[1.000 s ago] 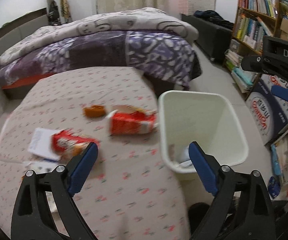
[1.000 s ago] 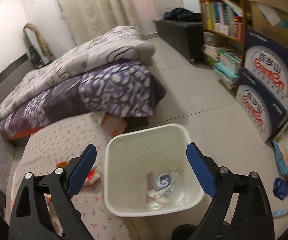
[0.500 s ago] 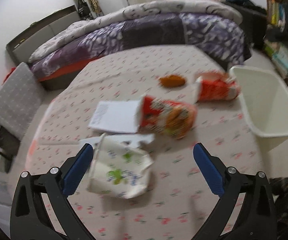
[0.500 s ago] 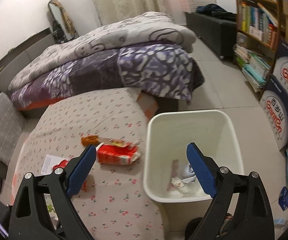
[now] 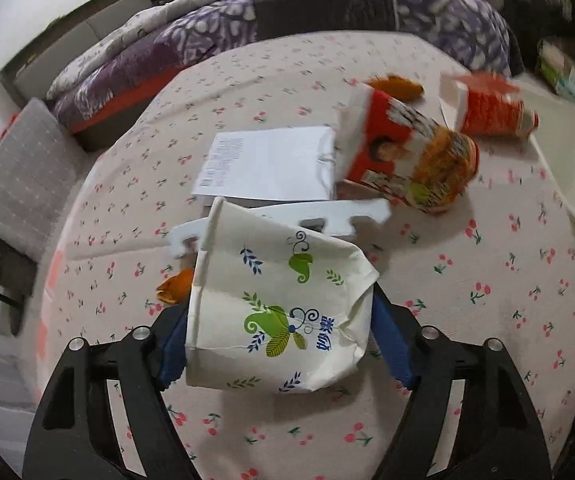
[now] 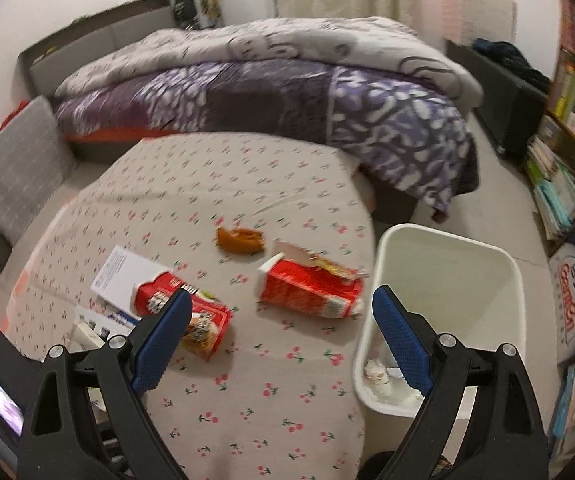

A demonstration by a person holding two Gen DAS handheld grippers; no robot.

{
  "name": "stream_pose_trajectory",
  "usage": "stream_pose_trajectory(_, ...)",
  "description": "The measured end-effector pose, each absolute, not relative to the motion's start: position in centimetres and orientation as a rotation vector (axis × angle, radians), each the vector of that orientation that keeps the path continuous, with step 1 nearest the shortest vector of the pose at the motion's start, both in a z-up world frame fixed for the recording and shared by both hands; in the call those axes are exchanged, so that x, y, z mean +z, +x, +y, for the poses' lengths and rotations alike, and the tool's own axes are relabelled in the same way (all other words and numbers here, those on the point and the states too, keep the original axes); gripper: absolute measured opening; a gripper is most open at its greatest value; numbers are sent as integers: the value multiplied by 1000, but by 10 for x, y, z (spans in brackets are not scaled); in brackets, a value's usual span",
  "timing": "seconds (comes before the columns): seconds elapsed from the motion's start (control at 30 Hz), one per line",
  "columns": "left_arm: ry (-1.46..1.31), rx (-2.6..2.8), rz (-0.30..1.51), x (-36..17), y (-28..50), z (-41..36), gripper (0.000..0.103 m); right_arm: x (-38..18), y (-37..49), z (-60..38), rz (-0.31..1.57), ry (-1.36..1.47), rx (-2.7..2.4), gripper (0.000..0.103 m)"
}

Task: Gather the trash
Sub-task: 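Grasp the white paper bag with the left gripper while the right grasps the foam strip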

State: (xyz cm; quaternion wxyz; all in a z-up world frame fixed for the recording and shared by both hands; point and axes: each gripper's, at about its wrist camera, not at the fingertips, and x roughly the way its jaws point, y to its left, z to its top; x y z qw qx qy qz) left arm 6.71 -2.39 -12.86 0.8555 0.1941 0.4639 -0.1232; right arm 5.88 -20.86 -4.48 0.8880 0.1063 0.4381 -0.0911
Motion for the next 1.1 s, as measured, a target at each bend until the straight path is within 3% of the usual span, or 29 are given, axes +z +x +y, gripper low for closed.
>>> stream_pose_trajectory(0.3,2,-252,1006,-89,83,69,70,-45,84,-148,873,130,-40,89)
stream_pose_trajectory(0.63,-169,-146,934,-56,88,136,70,-75,112,-30,926,-193,252,89)
stream_pose_trajectory(0.83,-211,-122,935,-54,91,160,70,-102,134,-9,1009,-201,322,87)
stream_pose_trajectory(0.93,-229,-122,936,-54,92,166,70,-113,140,-4,1052,-195,356,80)
stream_pose_trajectory(1.1,-247,-117,938,-55,96,171,70,-131,149,0,1124,-156,379,55)
